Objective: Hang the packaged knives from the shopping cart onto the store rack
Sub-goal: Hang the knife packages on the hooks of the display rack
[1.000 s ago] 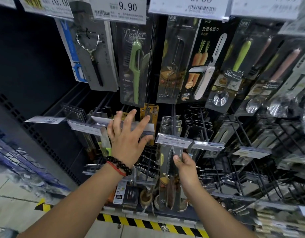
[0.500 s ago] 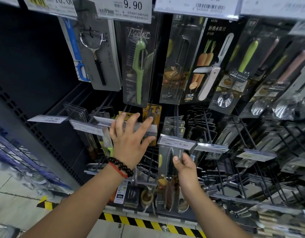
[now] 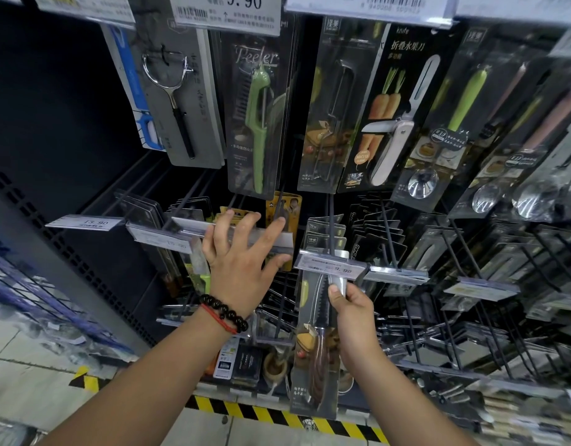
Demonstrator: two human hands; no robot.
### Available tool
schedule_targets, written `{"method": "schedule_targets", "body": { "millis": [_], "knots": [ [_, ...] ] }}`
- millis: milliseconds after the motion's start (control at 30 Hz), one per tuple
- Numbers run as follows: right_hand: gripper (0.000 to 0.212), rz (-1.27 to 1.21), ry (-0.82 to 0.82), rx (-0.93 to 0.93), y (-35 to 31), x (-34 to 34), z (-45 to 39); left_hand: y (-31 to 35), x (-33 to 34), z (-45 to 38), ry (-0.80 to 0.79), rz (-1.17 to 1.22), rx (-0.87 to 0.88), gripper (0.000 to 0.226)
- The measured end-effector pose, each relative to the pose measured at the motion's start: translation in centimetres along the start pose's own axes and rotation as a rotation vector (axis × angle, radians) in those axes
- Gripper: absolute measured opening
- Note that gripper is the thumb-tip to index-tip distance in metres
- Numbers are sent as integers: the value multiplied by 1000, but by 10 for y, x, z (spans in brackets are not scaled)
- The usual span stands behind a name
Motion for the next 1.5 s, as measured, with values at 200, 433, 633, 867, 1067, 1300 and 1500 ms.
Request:
{"method": "schedule_targets", "body": {
  "millis": [200, 433, 633, 867, 1067, 1300, 1500],
  "knots": [
    [17, 35, -16, 11, 6, -1, -4, -1, 2, 0, -5, 6, -1, 53],
    [18, 62, -56, -4, 16, -2, -1, -2, 3, 1, -4, 5, 7, 53],
    [21, 14, -64, -16, 17, -3, -4, -2, 4, 1, -5, 5, 4, 51],
    [20, -14, -65, 12, 17, 5, -16, -2, 5, 1, 6, -12, 7, 50],
    [17, -18, -52, -1, 20, 3, -22, -2, 4, 0, 8, -11, 10, 53],
    [16, -49, -62, -26, 19, 4, -18, 4, 7, 4, -46, -70, -3, 94],
    [25, -61, -46, -28, 18, 5, -16, 12, 12, -3, -137, -40, -45, 102]
  ]
}}
Point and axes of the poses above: each hand's wrist, its own z-axis away from the middle knuckle, its own x-axis out of the palm, y = z × x, the point moved 9 cm from there along -z, towards the middle knuckle, and after that the axes turned 4 degrees about y, right-handed, at the moved point
